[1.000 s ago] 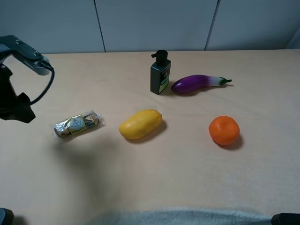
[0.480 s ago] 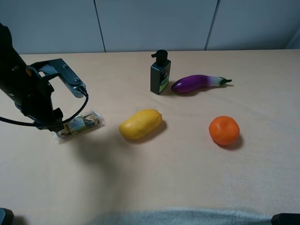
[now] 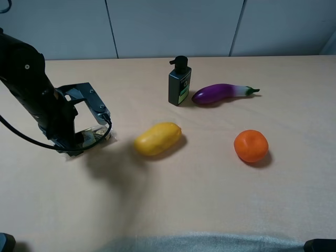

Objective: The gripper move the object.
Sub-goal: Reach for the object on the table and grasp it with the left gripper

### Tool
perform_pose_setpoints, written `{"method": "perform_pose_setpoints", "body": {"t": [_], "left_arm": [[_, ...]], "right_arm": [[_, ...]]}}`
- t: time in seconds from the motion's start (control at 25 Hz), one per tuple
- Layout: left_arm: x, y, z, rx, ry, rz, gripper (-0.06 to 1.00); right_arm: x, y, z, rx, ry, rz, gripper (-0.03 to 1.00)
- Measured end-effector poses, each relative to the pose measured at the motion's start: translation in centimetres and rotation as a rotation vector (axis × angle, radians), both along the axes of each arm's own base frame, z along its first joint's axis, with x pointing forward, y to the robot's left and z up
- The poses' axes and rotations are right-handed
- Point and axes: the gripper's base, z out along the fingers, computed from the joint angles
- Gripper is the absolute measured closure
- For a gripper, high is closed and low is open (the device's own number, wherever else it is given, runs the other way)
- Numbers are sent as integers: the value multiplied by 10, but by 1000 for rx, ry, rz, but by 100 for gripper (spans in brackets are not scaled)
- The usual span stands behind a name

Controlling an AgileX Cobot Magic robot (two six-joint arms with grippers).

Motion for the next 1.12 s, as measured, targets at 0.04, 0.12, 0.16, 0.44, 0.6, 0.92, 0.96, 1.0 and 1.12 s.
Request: {"method": "perform_pose_setpoints", "body": {"t": [0.04, 0.12, 0.16, 0.44, 0.6, 0.92, 0.96, 1.0, 1.12], "left_arm": [[1, 0, -1, -2, -4, -5, 18], [3, -2, -1, -14, -27, -12, 18], [4, -2, -1, -18, -34, -14, 18], [4, -5, -14, -10, -8, -24, 18], [9, -13, -12, -21, -31, -42, 18], [12, -21, -8, -33, -51, -60, 18], [12, -21, -8, -32, -48, -60, 18], [12, -21, -11, -29, -41, -60, 18], [12, -21, -18, -18, -19, -60, 18]], "right_arm": [[0, 0, 0, 0, 0, 0, 34], [0, 0, 0, 0, 0, 0, 34], [0, 0, 0, 0, 0, 0, 34], [0, 0, 0, 0, 0, 0, 34], [0, 0, 0, 0, 0, 0, 34], [0, 0, 0, 0, 0, 0, 34], [0, 0, 0, 0, 0, 0, 34], [0, 0, 0, 0, 0, 0, 34], [0, 0, 0, 0, 0, 0, 34]]}}
